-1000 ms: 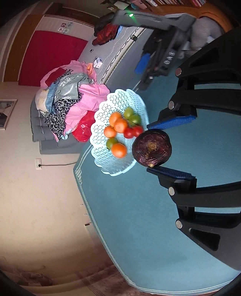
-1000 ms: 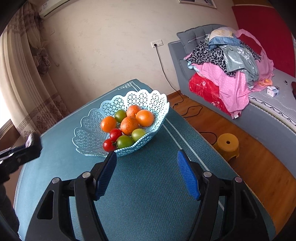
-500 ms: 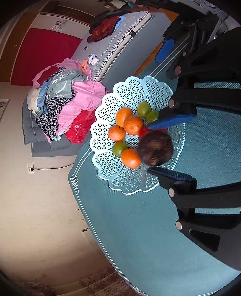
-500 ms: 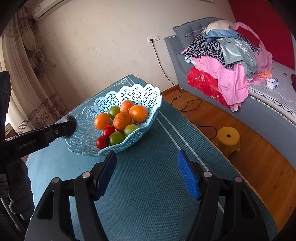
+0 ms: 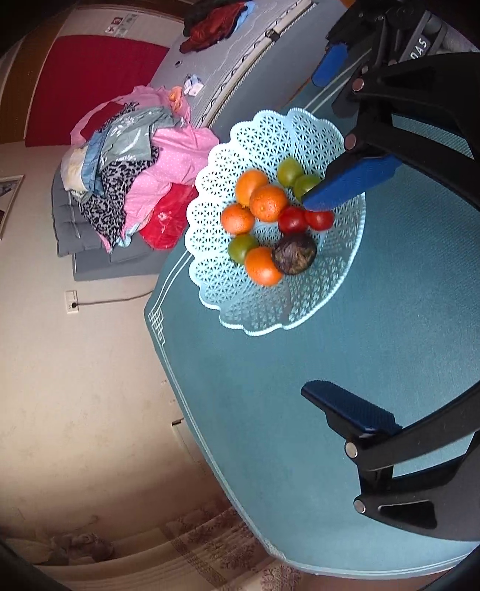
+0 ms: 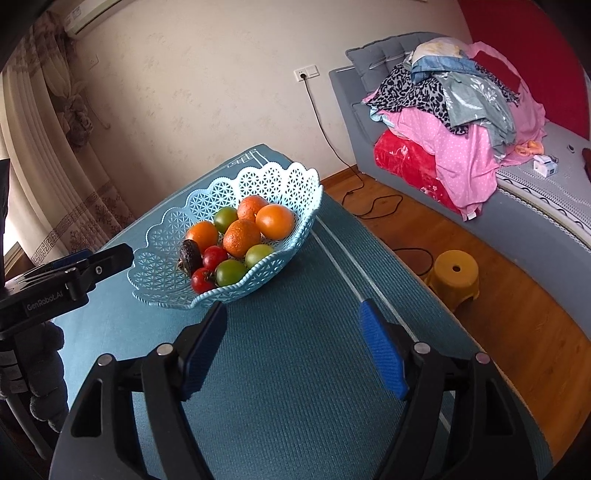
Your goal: Organize fruits
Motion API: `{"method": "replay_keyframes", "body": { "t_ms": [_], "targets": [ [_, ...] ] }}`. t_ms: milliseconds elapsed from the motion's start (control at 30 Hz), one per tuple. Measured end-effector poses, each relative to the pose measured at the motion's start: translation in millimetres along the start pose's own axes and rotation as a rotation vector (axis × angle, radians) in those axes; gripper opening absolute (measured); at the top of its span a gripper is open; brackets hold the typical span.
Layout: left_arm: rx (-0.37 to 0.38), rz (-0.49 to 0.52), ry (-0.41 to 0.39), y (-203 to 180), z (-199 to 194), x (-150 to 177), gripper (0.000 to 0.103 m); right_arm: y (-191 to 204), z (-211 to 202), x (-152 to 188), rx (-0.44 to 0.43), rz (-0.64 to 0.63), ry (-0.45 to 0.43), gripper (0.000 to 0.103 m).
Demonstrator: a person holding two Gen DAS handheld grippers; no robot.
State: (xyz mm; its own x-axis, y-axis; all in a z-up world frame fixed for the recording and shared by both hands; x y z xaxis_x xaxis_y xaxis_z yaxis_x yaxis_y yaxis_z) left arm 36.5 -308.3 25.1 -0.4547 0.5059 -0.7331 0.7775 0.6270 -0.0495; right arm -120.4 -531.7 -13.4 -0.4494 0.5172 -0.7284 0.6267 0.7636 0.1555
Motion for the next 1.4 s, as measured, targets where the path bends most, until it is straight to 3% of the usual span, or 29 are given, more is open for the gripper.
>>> {"method": "replay_keyframes", "body": {
  "t_ms": [167,367,1400],
  "targets": [
    [-0.101,0.033,-0.009,7.7,-9.2,2.9,0.099,1.2,-3.2,-2.1,0.000,-0.010,-0.006,0.076],
    [-0.132,0.029,-0.002,13.4,-13.8,7.7,0.100,1.3,-6.9,-4.1,0.020,-0.035,-0.026,0.077],
    [-0.170,0.017,-0.071,22.6,-37.1,9.4,0.100,41.7,-32.6,-22.6,0.046,-0.176,-0.121,0.092]
  ]
}}
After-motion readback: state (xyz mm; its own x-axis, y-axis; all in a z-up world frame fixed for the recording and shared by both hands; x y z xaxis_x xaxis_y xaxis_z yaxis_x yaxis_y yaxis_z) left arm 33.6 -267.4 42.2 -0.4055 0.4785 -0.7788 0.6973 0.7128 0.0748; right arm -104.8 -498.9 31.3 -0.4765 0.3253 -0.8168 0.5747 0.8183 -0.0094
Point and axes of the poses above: each gripper's, at about its wrist camera, not at the fingertips, and z roughly the way its jaws point, y to its left, x to its underside, the point moved 9 cm from there along z, roughly the way its jaws point, and after that the axes turned 15 degrees about x, right-handed, at the moved point
